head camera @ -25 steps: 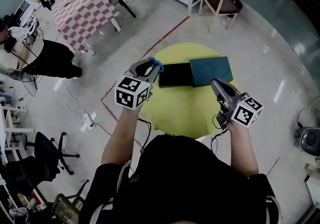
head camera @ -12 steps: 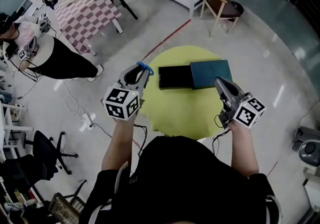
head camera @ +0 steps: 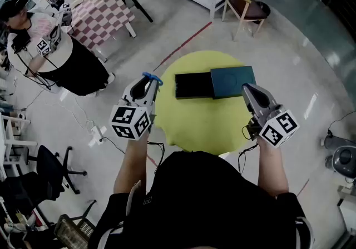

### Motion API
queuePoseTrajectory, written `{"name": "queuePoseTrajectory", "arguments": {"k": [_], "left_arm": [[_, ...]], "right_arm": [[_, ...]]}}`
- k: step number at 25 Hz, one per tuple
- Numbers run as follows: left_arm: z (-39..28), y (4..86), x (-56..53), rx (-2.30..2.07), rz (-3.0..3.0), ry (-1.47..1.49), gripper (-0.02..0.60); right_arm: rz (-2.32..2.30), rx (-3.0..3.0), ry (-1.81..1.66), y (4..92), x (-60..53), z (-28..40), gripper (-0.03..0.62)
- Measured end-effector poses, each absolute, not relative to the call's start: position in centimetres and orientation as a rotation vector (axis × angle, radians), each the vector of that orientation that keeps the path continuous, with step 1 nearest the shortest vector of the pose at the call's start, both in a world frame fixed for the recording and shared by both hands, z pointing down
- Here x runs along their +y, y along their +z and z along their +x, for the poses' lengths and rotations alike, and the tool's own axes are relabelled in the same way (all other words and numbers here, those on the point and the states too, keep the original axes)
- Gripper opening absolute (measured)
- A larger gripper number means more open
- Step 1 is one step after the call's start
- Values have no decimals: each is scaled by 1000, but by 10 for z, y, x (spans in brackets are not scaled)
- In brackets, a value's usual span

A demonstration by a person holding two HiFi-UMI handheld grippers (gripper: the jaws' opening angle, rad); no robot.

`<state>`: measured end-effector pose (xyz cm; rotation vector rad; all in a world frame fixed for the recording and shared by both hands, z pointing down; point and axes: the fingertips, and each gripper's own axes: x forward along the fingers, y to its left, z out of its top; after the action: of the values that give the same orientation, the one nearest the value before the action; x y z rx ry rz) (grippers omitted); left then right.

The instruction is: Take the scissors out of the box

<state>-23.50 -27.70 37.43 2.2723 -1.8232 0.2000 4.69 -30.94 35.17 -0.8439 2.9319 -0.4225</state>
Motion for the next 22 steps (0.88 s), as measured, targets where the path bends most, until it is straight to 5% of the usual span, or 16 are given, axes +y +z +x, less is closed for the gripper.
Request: {"name": "queuePoseTrajectory", "arguments": {"k": [22], "left_arm": [[-223, 362, -287, -1874, 2264, 160, 83]], "right_arm": [[-886, 2913, -367, 343, -313, 65, 8]]}}
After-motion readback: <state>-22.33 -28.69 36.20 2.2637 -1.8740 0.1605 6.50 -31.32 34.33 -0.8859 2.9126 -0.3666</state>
